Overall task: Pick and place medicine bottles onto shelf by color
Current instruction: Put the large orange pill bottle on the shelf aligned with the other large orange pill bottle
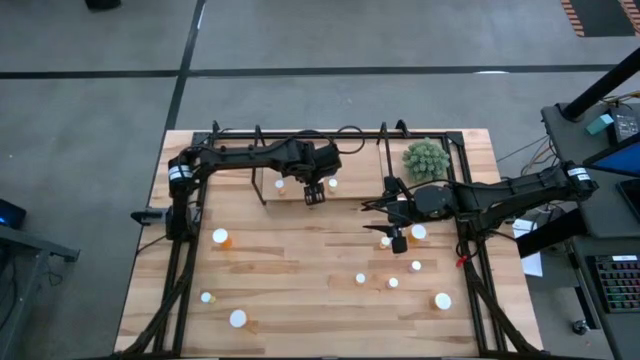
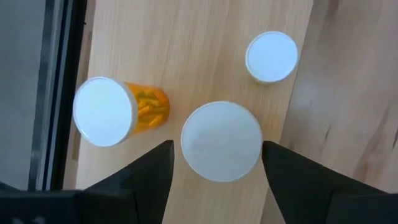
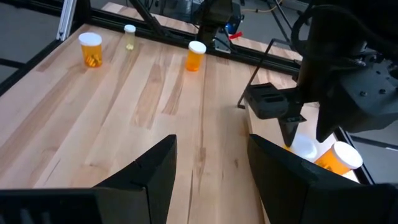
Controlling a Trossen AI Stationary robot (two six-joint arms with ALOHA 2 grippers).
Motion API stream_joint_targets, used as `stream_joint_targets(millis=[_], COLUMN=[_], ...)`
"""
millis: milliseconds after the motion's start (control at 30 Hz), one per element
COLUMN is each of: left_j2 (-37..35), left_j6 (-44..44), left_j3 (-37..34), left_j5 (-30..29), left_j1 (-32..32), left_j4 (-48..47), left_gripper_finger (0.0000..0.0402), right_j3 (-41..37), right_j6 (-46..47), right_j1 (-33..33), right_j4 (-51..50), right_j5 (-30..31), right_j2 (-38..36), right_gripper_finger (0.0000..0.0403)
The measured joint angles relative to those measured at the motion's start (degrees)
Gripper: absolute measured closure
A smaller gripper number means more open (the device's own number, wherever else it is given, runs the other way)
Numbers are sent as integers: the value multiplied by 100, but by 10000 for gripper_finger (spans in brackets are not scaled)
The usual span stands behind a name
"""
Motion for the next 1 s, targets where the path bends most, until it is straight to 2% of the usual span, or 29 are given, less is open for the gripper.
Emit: stream_joint_targets(millis=[233,400,667,833,1000], left_j2=[-265,-638,-1321,-1755,-2157], left_j6=[11,-51,-102,175,420], left_j3=[133,121,-300,-838,-1441], left_j5=[-1,-2,-30,-166,-313], left_j1=[-126,-484,-1694,-2425,-2890], left_j4=[-12,55,1425,2363,3276], left_gripper_finger=[175,175,175,175,176], right_j3=[0,-2,-2,-2,-2], right_j6=[-2,-2,219,557,752], right_j1=[0,0,0,0,2], right_j4=[-3,-8,-73,-226,-247], right_j5=[0,2,7,3,-177], right_j2=[0,0,0,0,0], right_gripper_finger=[216,216,216,216,216])
